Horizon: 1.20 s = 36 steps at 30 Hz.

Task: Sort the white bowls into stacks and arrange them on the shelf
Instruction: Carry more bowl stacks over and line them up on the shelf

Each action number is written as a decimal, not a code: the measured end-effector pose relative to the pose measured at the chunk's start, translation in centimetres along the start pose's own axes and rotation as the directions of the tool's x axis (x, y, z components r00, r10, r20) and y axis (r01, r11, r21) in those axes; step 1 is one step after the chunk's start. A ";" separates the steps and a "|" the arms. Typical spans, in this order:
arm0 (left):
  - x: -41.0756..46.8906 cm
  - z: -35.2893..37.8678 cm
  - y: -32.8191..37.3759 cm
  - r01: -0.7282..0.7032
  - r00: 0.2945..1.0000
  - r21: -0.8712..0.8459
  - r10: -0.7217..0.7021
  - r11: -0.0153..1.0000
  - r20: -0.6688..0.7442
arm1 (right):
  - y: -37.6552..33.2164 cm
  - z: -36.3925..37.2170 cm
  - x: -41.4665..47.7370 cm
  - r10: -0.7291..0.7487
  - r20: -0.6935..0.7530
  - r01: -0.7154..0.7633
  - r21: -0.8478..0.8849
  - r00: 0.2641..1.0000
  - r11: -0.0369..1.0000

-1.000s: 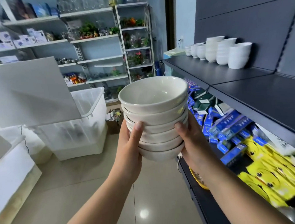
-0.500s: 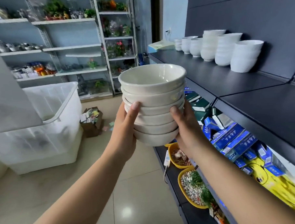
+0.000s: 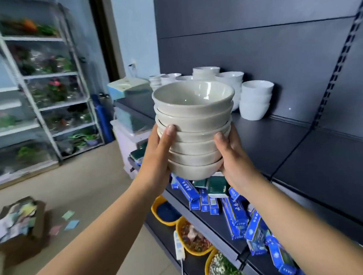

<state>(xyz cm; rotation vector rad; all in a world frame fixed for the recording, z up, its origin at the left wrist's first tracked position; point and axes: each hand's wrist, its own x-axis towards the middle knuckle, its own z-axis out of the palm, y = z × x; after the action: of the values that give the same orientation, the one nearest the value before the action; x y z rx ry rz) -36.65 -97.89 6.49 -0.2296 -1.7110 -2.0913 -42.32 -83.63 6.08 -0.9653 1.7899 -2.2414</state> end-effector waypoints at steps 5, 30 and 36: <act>6.7 2.0 -3.8 0.025 0.991 -0.049 -0.018 0.998 0.134 | 1.7 -3.7 3.2 -0.110 -0.188 0.094 -0.094 0.976 0.991; 20.1 8.3 -14.3 0.190 0.569 0.097 -0.190 0.977 0.800 | 2.6 -14.5 3.7 -0.019 -0.529 -0.201 -0.354 0.848 0.913; 19.7 6.4 -15.0 0.137 0.516 0.249 -0.284 0.959 0.808 | 3.4 -14.5 2.1 0.034 -0.564 -0.290 -0.371 0.825 0.882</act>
<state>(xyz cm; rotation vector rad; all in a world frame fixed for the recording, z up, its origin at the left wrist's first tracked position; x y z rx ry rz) -61.52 -93.82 2.15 -1.2223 -2.5356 -2.1330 -52.74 -73.48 2.36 -0.1642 2.5883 -2.1736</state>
